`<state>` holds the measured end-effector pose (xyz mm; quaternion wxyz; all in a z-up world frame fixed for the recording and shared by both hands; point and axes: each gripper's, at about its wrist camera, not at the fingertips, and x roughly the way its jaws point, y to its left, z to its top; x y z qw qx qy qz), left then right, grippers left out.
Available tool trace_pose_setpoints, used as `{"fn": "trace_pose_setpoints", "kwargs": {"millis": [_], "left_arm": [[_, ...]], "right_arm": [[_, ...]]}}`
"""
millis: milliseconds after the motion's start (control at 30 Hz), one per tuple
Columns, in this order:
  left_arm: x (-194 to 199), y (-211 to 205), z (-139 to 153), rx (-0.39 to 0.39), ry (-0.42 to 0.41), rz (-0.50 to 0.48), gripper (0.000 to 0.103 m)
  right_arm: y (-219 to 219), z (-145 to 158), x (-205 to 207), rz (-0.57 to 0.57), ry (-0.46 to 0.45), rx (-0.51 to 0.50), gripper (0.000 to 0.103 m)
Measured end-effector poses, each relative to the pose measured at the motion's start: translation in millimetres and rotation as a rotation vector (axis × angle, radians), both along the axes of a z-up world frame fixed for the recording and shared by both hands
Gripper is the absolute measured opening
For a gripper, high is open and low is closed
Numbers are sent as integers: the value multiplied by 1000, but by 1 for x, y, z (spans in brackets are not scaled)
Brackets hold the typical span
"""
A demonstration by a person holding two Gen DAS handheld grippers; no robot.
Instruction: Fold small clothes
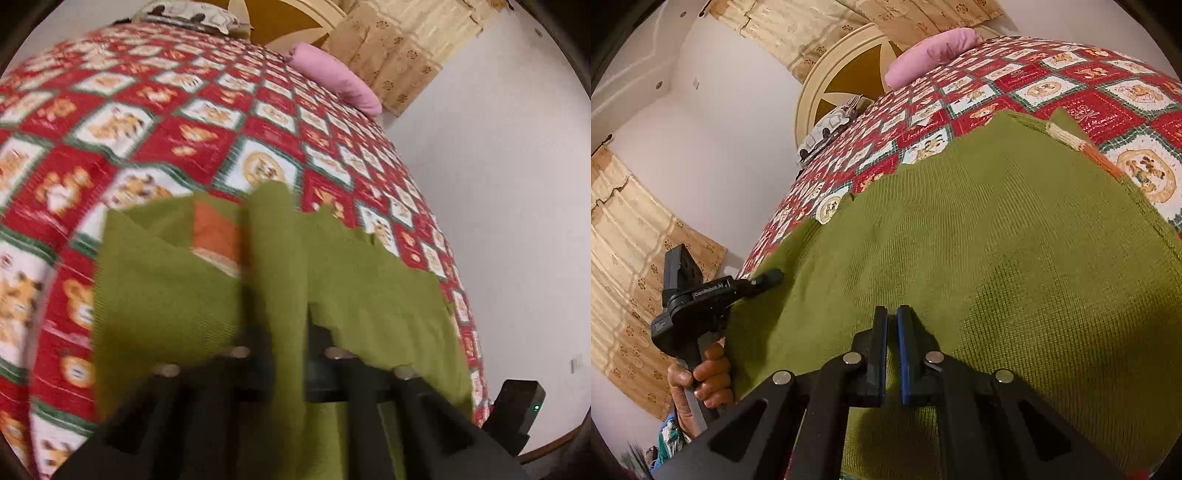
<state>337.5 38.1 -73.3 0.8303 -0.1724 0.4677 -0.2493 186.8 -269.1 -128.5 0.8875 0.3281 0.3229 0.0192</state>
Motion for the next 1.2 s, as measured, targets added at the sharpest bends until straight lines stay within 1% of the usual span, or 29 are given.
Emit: {"fn": "trace_pose_setpoints", "kwargs": {"millis": [100, 133, 200, 233, 300, 367, 400, 433, 500, 567, 633, 667, 700, 733, 767, 800, 833, 867, 900, 967, 1000, 1033, 1100, 1167, 1200], "left_arm": [[0, 31, 17, -12, -53, 91, 13], [-2, 42, 23, 15, -84, 127, 14], [-4, 57, 32, 124, -132, 194, 14], [-2, 64, 32, 171, -132, 206, 14], [-9, 74, 30, 230, -119, 206, 14], [-30, 77, 27, 301, -129, 186, 23], [-39, 78, 25, 309, -138, 183, 39], [-53, 78, 22, 297, -145, 184, 63], [-81, 81, 17, 251, -149, 185, 87], [-105, 78, 13, 185, -151, 184, 88], [-112, 70, 10, 175, -143, 204, 93], [-111, 68, 5, 186, -131, 227, 93], [-106, 66, -9, 215, -77, 257, 92], [-102, 65, -22, 236, -17, 271, 88], [-105, 64, -24, 253, -38, 288, 86], [-113, 59, -19, 286, -80, 303, 86], [-117, 57, -15, 292, -94, 302, 86], [-120, 56, -14, 275, -99, 296, 86], [-124, 58, -14, 241, -92, 296, 86], [-131, 62, -18, 173, -69, 330, 91], [-135, 62, -18, 153, -77, 343, 95], [-137, 59, -18, 136, -88, 354, 100], [-134, 55, -20, 106, -84, 382, 103], [-128, 50, -20, 36, -85, 392, 103], [-121, 47, -19, 4, -83, 392, 97]], "right_arm": [[0, 0, 0, -1, 0, -2, 5], [0, 0, 0, -1, 0, -3, 5], [0, 0, -1, -1, 0, -5, 5], [0, 0, 0, -1, 0, -7, 5], [0, 0, -1, -2, 0, -7, 5], [0, 0, 0, -3, 0, -9, 5], [1, 0, 0, -3, 0, -11, 5], [1, 1, 0, -4, 1, -15, 5], [2, 1, 0, -5, 2, -24, 5], [4, 2, 0, -7, 5, -39, 5], [7, 4, 1, -9, 11, -61, 5], [9, 5, 1, -11, 18, -78, 5], [11, 7, 2, -13, 27, -97, 5], [15, 10, 3, -18, 41, -128, 5], [21, 16, 2, -23, 58, -179, 5], [29, 22, -1, -25, 64, -225, 5], [38, 27, -5, -6, 46, -236, 5], [45, 29, -8, 18, 29, -227, 5], [56, 32, -11, 49, 17, -223, 5], [74, 33, -13, 99, 5, -257, 5], [83, 31, -13, 123, 6, -276, 5], [90, 26, -11, 148, 16, -291, 6], [98, 9, -4, 175, 87, -307, 6], [94, 10, -2, 171, 84, -279, 6], [91, 9, -3, 171, 81, -262, 6]]}}
